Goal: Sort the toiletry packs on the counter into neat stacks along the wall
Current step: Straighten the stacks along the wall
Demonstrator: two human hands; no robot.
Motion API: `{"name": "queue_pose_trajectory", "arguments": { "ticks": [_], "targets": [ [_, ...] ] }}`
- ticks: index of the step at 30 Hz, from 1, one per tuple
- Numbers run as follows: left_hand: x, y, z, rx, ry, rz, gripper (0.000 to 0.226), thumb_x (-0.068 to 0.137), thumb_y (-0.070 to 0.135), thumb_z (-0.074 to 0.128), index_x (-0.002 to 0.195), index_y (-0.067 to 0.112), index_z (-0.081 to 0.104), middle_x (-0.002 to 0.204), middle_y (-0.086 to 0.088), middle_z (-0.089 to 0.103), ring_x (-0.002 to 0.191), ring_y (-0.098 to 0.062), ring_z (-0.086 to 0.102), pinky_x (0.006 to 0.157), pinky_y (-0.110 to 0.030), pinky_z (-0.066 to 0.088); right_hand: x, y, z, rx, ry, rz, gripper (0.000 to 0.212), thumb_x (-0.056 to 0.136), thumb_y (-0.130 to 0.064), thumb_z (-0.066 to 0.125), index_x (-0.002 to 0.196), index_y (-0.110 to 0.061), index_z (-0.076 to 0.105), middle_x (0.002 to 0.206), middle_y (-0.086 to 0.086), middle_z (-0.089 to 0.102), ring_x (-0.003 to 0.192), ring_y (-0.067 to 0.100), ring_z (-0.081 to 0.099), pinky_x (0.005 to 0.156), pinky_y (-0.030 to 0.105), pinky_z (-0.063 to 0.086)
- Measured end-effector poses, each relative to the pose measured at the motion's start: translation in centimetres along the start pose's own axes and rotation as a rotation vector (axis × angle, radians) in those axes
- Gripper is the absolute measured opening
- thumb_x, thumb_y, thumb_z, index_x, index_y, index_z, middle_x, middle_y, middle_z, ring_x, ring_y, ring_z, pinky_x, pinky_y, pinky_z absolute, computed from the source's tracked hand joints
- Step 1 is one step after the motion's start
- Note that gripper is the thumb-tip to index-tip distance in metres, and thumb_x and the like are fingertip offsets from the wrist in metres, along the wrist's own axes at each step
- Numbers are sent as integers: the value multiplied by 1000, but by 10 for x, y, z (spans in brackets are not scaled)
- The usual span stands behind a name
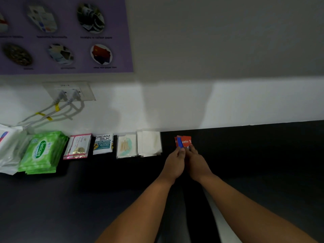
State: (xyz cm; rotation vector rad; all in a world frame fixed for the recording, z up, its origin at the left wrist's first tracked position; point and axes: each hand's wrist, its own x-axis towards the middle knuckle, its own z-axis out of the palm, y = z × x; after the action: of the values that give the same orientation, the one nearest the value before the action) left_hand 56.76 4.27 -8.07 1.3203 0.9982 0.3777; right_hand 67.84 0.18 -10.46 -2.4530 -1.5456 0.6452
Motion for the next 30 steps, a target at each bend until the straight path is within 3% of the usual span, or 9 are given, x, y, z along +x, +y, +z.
{"name": "queue_pose_trajectory", "arguments": {
  "ticks": [6,13,18,20,22,24,27,30],
  "targets": [
    [10,23,6,-19,-1,-56,52,105,51,29,145,23,46,145,-6,52,135,-21,46,111,-36,34,16,5,-24,-62,-65,8,78,94,-14,60,156,-28,15,165,9,3,143,30,35,114,43,38],
    [31,36,9,78,38,-100,56,103,54,31,147,21,44,144,-8,53,132,-23,49,115,-45,36,35,-2,-39,-148,-139,-37,77,96,-18,57,157,-25,11,164,14,5,144,31,32,114,41,34],
    [28,36,5,160,48,-35,48,104,48,34,140,21,51,132,-6,61,124,-22,56,108,-39,42,34,-5,-40,-57,-95,-19,79,94,-18,62,156,-24,14,164,13,4,145,31,32,114,42,35],
    [23,34,-1,225,115,52,40,104,41,42,133,18,57,125,-3,65,120,-21,60,102,-32,45,32,-6,-39,64,-50,41,85,92,-20,65,156,-25,11,164,13,-3,144,33,32,112,42,37],
    [14,32,-15,324,245,123,35,102,30,49,131,12,59,126,-3,64,121,-21,59,96,-20,38,31,-10,-38,125,-21,91,85,91,-24,66,156,-23,12,164,14,-5,147,36,24,116,48,33],
    [5,26,-36,410,415,203,34,99,22,56,129,9,62,126,-7,66,118,-22,61,96,-19,38,28,-18,-35,121,92,61,76,93,-23,62,155,-16,18,163,16,5,148,35,21,119,49,27],
    [2,14,-74,518,625,251,33,94,16,60,125,4,64,122,-13,66,114,-29,60,102,-34,44,20,-45,-29,239,296,-109,55,95,-13,57,147,-7,38,151,15,40,138,28,41,115,33,31],
    [8,12,-106,735,681,142,37,95,17,56,128,1,58,125,-18,62,116,-35,53,102,-36,35,22,-76,-18,460,210,-55,47,96,-17,58,141,-5,48,138,11,56,127,26,54,106,33,41]
  ]
}}
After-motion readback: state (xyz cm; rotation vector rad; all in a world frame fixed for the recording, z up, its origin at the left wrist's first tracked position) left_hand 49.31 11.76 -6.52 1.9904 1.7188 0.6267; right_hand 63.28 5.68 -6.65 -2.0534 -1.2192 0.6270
